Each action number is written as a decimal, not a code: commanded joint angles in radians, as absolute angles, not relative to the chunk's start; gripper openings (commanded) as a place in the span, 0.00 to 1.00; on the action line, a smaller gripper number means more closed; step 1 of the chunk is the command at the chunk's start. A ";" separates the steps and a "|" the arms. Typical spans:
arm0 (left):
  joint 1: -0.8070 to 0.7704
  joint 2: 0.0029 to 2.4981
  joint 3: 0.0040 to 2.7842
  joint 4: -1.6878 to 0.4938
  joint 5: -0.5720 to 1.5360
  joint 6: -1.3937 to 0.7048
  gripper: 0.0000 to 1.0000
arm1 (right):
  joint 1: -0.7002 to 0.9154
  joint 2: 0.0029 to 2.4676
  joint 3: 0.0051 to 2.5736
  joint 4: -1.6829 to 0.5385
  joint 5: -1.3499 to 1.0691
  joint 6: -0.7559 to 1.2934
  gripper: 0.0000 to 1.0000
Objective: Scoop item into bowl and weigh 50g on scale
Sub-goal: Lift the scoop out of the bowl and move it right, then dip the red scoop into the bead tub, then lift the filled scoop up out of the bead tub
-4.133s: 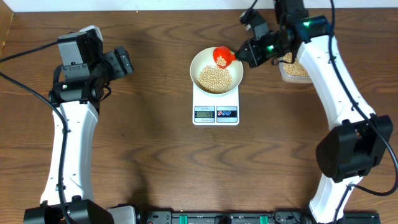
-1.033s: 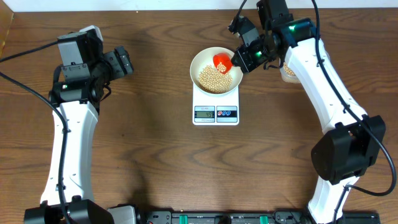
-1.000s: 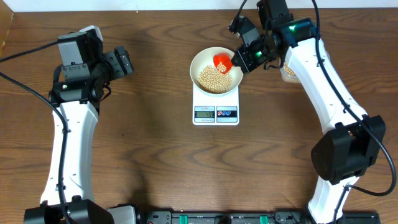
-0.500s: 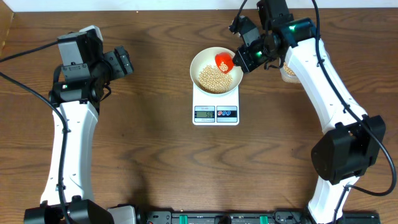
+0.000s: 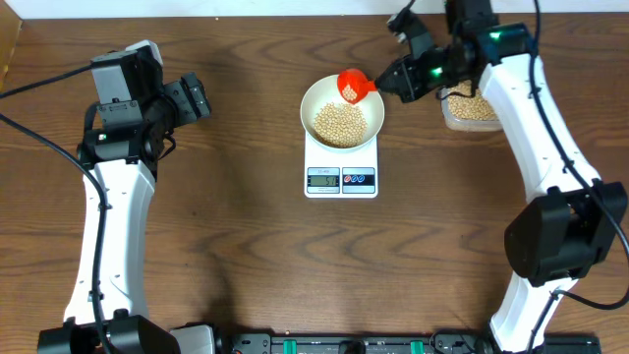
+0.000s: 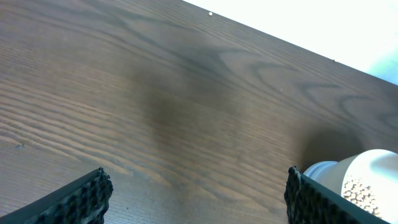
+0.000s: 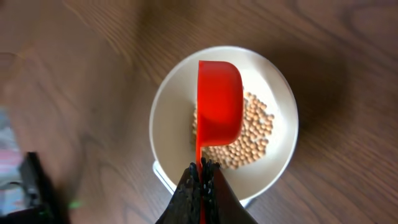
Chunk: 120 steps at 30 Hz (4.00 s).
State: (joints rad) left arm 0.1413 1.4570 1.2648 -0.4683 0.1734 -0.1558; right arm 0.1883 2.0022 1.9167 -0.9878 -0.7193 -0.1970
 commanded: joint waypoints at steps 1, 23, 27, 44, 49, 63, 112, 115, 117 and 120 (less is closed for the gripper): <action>0.144 1.455 1.274 -0.471 0.163 -0.142 0.91 | 0.148 2.001 1.935 -0.972 -0.883 -0.175 0.01; 0.144 1.455 1.274 -0.471 0.164 -0.142 0.91 | 0.071 2.001 1.935 -0.968 -0.961 -0.154 0.01; 0.144 1.455 1.274 -0.471 0.163 -0.142 0.91 | 0.035 2.001 1.935 -0.969 -1.009 -0.149 0.01; 0.144 1.455 1.274 -0.471 0.164 -0.142 0.91 | -0.328 2.001 1.935 -1.164 -1.106 -0.200 0.01; 0.144 1.455 1.274 -0.471 0.163 -0.142 0.91 | -0.389 2.001 1.935 -1.198 -0.989 -0.200 0.01; 0.144 1.455 1.274 -0.471 0.164 -0.142 0.91 | -0.267 2.001 1.935 -1.192 -0.594 -0.199 0.01; 0.144 1.455 1.274 -0.471 0.164 -0.142 0.91 | 0.060 1.859 1.932 -1.160 0.121 -0.150 0.01; 0.144 1.455 1.274 -0.471 0.164 -0.142 0.91 | 0.059 1.859 1.932 -1.160 0.120 -0.146 0.01; 0.144 1.455 1.274 -0.471 0.163 -0.142 0.91 | 0.059 1.859 1.932 -1.159 0.109 -0.136 0.01; 0.144 1.455 1.274 -0.471 0.164 -0.142 0.91 | 0.055 1.859 1.932 -1.160 0.080 -0.134 0.01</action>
State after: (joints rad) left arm 0.1413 1.4570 1.2648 -0.4683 0.1734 -0.1558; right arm 0.0608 1.8637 1.9198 -1.1587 0.1139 -0.1574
